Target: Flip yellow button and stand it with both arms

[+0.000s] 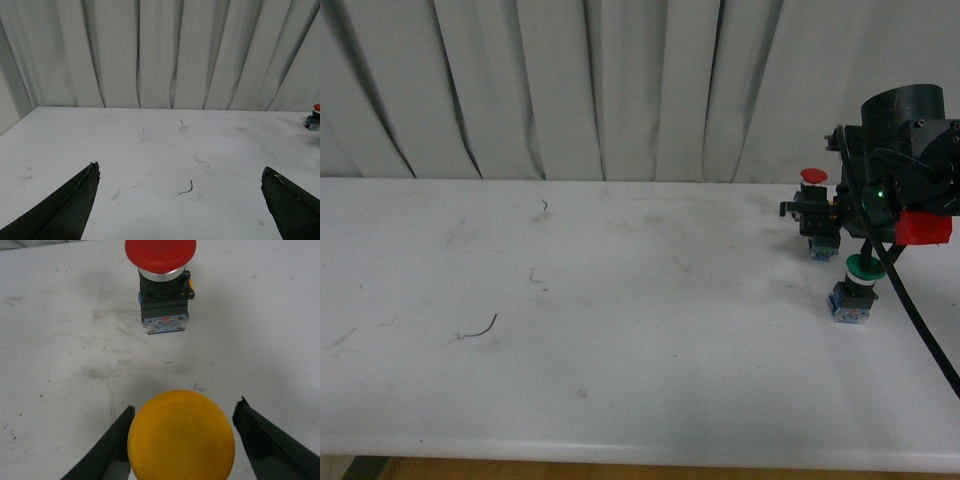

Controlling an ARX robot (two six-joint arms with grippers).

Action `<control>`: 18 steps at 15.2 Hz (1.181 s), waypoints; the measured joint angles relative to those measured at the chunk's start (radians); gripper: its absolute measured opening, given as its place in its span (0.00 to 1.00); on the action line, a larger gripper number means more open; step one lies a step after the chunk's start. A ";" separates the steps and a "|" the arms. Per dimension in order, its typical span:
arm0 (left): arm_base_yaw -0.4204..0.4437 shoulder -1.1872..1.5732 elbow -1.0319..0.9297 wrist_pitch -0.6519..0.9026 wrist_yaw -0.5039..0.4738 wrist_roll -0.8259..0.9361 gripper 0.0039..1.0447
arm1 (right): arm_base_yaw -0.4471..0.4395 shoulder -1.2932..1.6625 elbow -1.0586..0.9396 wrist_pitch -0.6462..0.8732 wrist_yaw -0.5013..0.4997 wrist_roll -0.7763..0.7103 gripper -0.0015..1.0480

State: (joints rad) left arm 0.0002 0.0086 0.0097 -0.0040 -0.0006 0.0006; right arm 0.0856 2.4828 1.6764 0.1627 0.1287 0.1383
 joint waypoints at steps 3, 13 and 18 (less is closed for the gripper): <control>0.000 0.000 0.000 0.000 0.000 0.000 0.94 | 0.000 0.000 0.000 0.002 -0.006 0.000 0.89; 0.000 0.000 0.000 0.000 0.000 0.000 0.94 | -0.002 -0.092 -0.056 0.023 -0.028 -0.001 0.94; 0.000 0.000 0.000 0.000 0.000 0.000 0.94 | -0.016 -0.219 -0.137 0.063 -0.030 -0.001 0.94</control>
State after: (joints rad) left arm 0.0002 0.0086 0.0097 -0.0040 -0.0006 0.0006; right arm 0.0692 2.2635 1.5391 0.2256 0.0986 0.1371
